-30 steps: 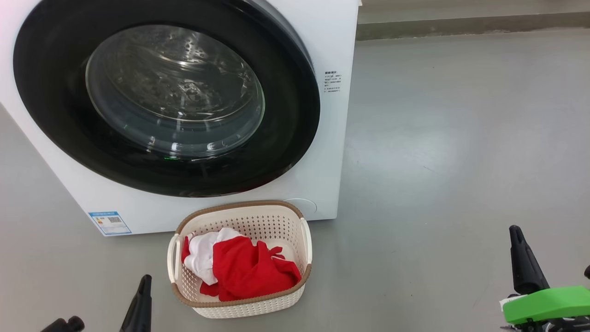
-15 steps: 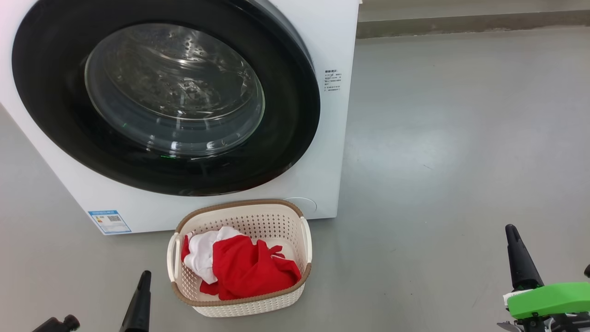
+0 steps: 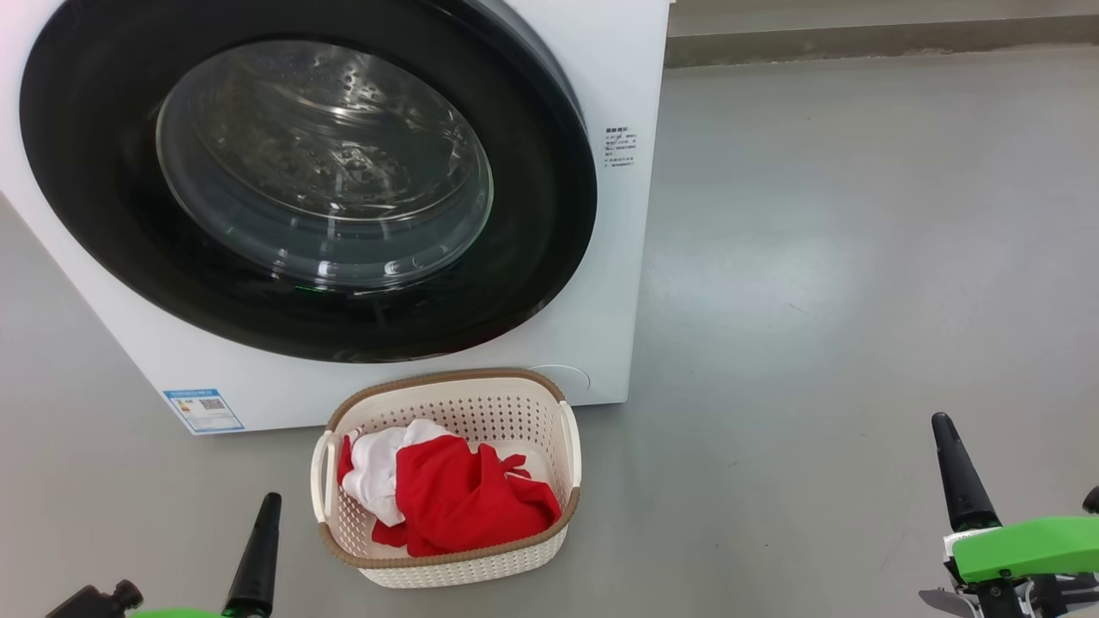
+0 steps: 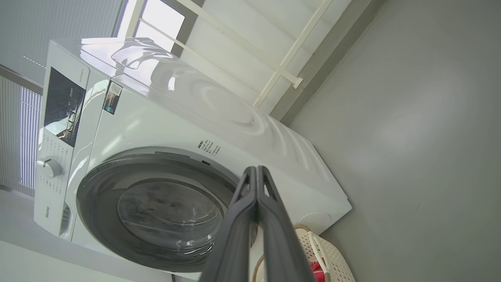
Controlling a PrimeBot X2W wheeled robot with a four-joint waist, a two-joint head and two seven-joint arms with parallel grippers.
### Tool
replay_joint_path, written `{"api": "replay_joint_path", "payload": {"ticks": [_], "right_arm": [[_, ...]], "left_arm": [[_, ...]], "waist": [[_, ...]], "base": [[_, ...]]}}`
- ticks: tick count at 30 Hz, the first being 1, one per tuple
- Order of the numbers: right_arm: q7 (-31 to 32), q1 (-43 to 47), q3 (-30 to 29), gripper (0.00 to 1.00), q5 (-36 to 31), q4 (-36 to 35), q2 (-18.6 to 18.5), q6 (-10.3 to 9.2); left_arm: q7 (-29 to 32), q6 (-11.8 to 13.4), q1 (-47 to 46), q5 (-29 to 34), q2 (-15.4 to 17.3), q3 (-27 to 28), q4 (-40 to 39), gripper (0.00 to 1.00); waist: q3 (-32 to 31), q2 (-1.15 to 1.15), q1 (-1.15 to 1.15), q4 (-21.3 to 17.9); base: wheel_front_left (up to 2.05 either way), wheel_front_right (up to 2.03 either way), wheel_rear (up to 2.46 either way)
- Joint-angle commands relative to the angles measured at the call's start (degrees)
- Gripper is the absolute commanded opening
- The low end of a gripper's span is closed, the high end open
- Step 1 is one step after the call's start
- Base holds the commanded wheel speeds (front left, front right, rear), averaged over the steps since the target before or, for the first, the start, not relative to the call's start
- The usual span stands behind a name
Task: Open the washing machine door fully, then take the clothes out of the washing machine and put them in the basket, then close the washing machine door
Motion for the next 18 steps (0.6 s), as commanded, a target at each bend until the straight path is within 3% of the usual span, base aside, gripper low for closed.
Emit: {"api": "replay_joint_path", "payload": {"ticks": [1,18], "right_arm": [[0.4,-2.7,1.3,0.00,2.1,-1.1,-1.1,0.01],[3.3,-4.1,2.2,0.00,13.7,0.2,-1.3,-0.02]], "left_arm": [[0.5,-0.3,-2.3,-1.7,0.5,1.6,-1.2,0.00],[3.3,-0.3,-3.4,-12.3,0.2,2.5,-1.0,0.00]], "waist": [[0.0,0.00,0.00,0.0],[0.3,0.00,0.00,0.0]], "base": [[0.00,0.00,0.00],[0.00,0.00,0.00]]}}
